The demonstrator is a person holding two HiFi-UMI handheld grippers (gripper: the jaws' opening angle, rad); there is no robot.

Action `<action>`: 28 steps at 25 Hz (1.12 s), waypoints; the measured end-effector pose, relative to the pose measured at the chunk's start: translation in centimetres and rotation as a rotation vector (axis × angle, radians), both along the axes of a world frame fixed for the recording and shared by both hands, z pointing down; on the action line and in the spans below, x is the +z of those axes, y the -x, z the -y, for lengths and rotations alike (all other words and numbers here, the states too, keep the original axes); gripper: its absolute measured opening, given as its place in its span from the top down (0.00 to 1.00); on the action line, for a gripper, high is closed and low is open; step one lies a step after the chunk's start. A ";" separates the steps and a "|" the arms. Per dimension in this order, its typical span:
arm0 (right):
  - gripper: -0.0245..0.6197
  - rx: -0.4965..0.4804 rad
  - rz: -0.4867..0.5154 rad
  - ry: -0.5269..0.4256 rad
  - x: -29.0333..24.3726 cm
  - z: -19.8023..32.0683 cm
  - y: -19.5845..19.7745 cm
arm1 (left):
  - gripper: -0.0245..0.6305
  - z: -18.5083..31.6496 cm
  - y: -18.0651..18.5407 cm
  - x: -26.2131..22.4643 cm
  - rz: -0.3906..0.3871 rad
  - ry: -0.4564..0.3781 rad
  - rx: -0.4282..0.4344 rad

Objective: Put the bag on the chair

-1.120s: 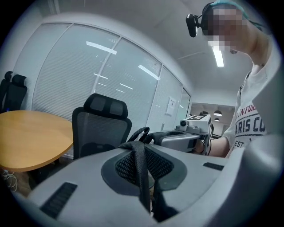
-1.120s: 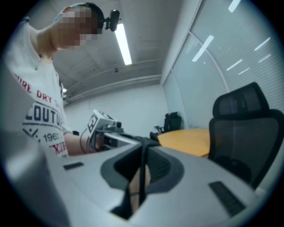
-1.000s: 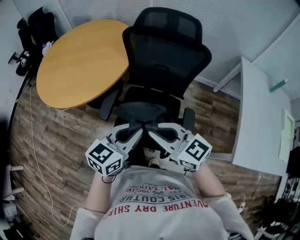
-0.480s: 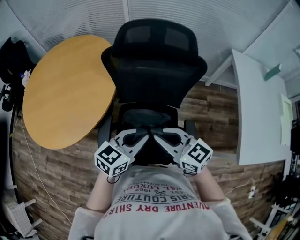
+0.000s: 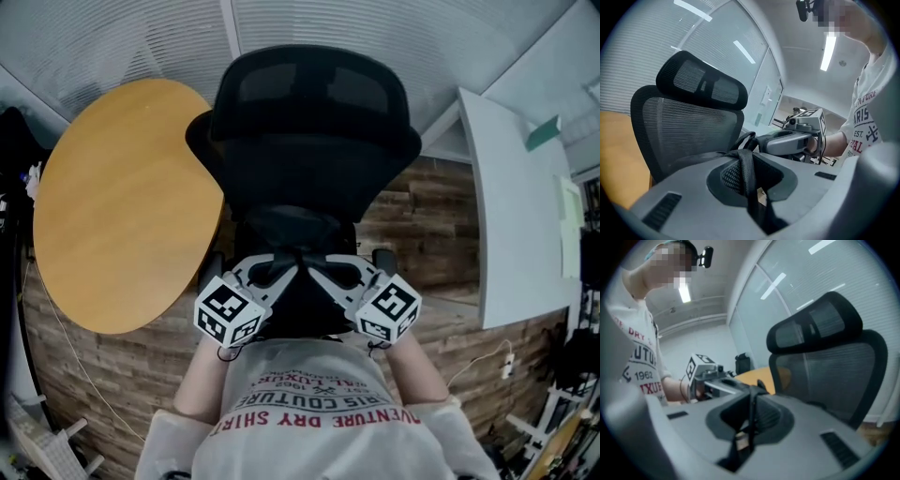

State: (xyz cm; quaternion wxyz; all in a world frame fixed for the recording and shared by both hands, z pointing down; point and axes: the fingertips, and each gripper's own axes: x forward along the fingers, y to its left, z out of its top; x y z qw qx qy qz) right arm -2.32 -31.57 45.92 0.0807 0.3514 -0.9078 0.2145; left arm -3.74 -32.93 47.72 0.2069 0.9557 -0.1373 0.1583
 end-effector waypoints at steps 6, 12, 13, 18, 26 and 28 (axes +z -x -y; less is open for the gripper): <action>0.88 0.047 -0.011 0.067 2.6 2.8 0.2 | 0.87 2.5 0.3 2.7 0.010 0.047 -0.001; 0.88 0.092 0.038 0.091 3.5 4.0 -0.7 | 0.87 3.4 -0.3 3.7 -0.010 0.059 0.021; 0.88 0.094 0.036 0.094 3.7 4.0 -0.7 | 0.87 3.4 -0.3 3.9 -0.009 0.056 0.029; 0.88 0.104 0.013 0.118 5.7 3.7 -1.4 | 0.87 3.2 -0.6 5.7 -0.008 -0.030 0.074; 0.87 0.110 -0.030 0.192 10.4 3.1 -2.4 | 0.87 4.1 -1.5 9.5 -0.068 0.004 0.025; 0.87 0.109 -0.049 0.220 11.9 2.9 -2.3 | 0.87 4.3 -1.3 10.8 -0.055 0.027 0.015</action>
